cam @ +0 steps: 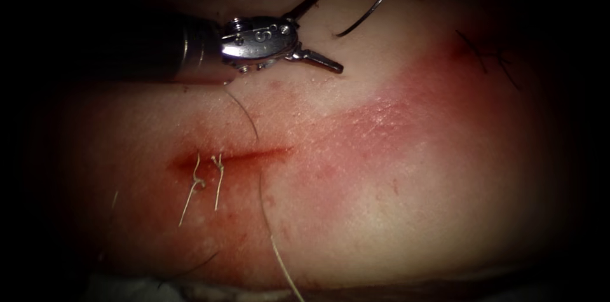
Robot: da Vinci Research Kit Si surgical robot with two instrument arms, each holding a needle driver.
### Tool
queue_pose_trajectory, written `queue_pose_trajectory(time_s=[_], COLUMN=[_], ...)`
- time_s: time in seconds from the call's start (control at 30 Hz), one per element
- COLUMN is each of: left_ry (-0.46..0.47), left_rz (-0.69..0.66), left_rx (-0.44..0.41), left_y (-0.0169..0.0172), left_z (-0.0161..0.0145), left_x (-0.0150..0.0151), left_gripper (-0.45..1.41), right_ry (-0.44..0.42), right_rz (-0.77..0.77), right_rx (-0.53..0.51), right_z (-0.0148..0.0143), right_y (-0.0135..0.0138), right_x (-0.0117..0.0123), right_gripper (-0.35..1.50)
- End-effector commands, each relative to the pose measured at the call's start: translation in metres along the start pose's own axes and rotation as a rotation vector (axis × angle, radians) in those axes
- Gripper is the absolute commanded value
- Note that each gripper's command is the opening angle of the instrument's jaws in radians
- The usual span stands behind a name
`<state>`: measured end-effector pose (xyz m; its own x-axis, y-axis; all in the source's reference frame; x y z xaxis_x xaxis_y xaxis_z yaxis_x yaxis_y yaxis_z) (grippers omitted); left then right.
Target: Wound Closure
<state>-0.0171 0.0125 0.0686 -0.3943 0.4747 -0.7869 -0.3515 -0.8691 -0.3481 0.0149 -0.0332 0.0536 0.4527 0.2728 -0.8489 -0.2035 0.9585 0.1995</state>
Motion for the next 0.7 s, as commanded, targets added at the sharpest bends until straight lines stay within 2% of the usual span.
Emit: queue_pose_trajectory(time_s=[0.03,0.17,0.27,0.33,0.37,0.43,0.47,0.5,0.53,0.6,0.7], left_ry=[-0.004,-0.003,0.053,0.075,0.093,0.105,0.105,0.115,0.119,0.135,0.154], left_rz=[0.016,0.101,0.198,0.214,0.214,0.217,0.217,0.220,0.223,0.232,0.253], left_rx=[-0.001,-0.008,0.018,0.009,-0.012,-0.026,-0.026,-0.040,-0.052,-0.087,-0.131], left_y=[0.0004,0.0032,0.0085,0.0105,0.0126,0.0143,0.0143,0.0159,0.0164,0.0177,0.0196], left_z=[-0.0004,-0.0061,-0.0109,-0.0123,-0.0138,-0.0153,-0.0153,-0.0174,-0.0182,-0.0204,-0.0225], left_x=[-0.0002,0.0007,0.0008,0.0008,0.0008,0.0008,0.0008,0.0008,0.0007,0.0000,-0.0015], left_gripper=[1.26,1.26,1.26,1.25,1.25,1.25,1.25,1.23,1.23,1.23,1.23], right_ry=[0.008,0.017,0.045,0.050,0.068,0.085,0.085,0.103,0.112,0.121,0.121], right_rz=[0.005,0.017,0.061,0.072,0.094,0.104,0.104,0.076,0.062,0.037,0.035], right_rx=[0.003,-0.004,-0.021,-0.027,-0.041,-0.053,-0.053,-0.072,-0.082,-0.100,-0.100], right_z=[0.0010,0.0013,0.0020,0.0023,0.0029,0.0034,0.0034,0.0041,0.0043,0.0050,0.0055], right_y=[-0.0009,0.0000,0.0013,0.0021,0.0038,0.0056,0.0056,0.0079,0.0089,0.0111,0.0129], right_x=[-0.0001,0.0001,0.0019,0.0029,0.0048,0.0066,0.0066,0.0085,0.0091,0.0098,0.0091], right_gripper=[1.48,1.48,1.48,1.48,1.48,1.48,1.48,1.48,1.48,1.48,1.48])
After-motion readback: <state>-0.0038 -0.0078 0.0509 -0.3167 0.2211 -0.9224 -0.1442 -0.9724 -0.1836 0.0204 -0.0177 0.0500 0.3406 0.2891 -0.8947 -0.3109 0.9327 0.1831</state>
